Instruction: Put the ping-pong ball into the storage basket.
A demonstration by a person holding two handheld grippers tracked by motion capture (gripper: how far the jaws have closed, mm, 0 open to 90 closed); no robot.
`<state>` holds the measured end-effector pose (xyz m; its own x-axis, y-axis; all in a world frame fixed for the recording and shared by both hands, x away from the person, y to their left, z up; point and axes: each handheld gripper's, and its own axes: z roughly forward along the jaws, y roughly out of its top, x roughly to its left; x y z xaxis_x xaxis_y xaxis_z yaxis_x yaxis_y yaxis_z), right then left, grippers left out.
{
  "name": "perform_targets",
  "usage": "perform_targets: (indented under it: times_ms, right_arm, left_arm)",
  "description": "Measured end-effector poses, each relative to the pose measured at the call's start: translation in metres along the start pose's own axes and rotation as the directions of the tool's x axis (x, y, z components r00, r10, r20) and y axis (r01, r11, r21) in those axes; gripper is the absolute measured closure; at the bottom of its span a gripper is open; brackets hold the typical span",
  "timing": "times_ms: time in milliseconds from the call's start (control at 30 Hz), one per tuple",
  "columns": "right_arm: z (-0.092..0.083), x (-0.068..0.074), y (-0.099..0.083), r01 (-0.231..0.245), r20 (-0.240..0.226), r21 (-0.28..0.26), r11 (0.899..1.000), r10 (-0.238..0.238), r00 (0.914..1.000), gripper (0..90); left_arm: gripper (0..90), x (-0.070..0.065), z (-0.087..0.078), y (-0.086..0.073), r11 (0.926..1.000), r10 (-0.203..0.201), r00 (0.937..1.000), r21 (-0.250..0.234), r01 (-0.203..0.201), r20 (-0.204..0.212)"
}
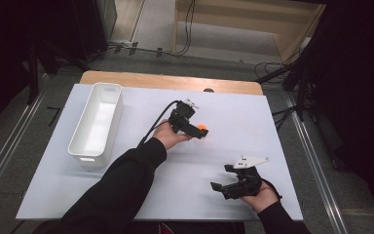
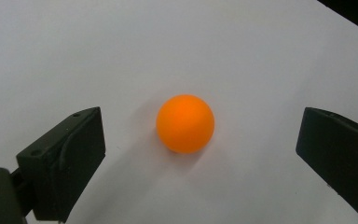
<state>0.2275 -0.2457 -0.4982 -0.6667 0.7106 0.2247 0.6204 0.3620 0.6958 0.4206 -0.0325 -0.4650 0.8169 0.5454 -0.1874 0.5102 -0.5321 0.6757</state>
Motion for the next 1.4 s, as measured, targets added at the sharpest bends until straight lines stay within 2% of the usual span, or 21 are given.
perform_targets:
  times_ms: [233, 433, 600, 800, 900, 1100, 1167, 1233, 1267, 1400]
  right_arm:
    - [0.000, 0.000, 0.000, -0.001, 0.000, -0.002, 1.000, 0.001, 1.0000, 9.5]
    - [0.000, 0.000, 0.000, 0.002, -0.001, -0.003, 1.000, -0.002, 1.0000, 9.5]
    - [-0.001, 0.000, 0.000, 0.002, -0.002, -0.003, 1.000, -0.002, 1.0000, 9.5]
    - [-0.001, 0.000, 0.000, 0.003, -0.002, -0.004, 1.000, -0.003, 1.0000, 9.5]
    - [0.000, 0.000, 0.000, 0.000, -0.004, -0.003, 1.000, 0.000, 1.0000, 9.5]
    - [0.000, 0.000, 0.000, -0.001, -0.004, -0.003, 1.000, 0.001, 1.0000, 9.5]
    - [0.000, 0.000, 0.000, 0.002, -0.003, -0.004, 1.000, -0.002, 1.0000, 9.5]
    - [-0.001, 0.000, 0.000, 0.002, -0.003, -0.003, 1.000, -0.002, 1.0000, 9.5]
    - [-0.001, 0.000, 0.000, 0.003, -0.003, -0.005, 1.000, -0.003, 1.0000, 9.5]
    - [0.000, 0.000, 0.000, 0.000, -0.004, -0.002, 1.000, 0.000, 1.0000, 9.5]
  left_arm:
    - [3.7, 0.001, 0.006, 0.003, 0.9998, 0.005, 0.9998, -0.021, -0.005, -0.018]
    - [3.7, 0.003, 0.013, 0.006, 1.0000, 0.002, 0.9995, -0.009, -0.002, -0.030]
    - [3.7, -0.001, 0.017, 0.009, 0.9996, 0.025, 0.9991, -0.010, -0.025, -0.036]
    - [3.7, -0.002, 0.026, 0.005, 0.9998, 0.018, 0.9988, -0.011, -0.018, -0.045]
    - [3.7, -0.002, 0.028, 0.004, 0.9996, 0.026, 0.9981, -0.011, -0.027, -0.055]
    - [3.7, -0.003, 0.033, 0.002, 0.9991, 0.042, 0.9981, -0.009, -0.042, -0.045]
    - [3.6, -0.004, 0.037, -0.001, 0.9994, 0.033, 0.9976, -0.006, -0.033, -0.060]
    - [3.6, -0.002, 0.039, -0.003, 0.9997, 0.014, 0.9986, -0.018, -0.015, -0.051]
    - [3.6, -0.002, 0.040, -0.006, 0.9997, 0.019, 0.9975, -0.016, -0.020, -0.068]
    - [3.7, 0.000, 0.043, -0.010, 0.9998, 0.018, 0.9971, -0.006, -0.019, -0.074]
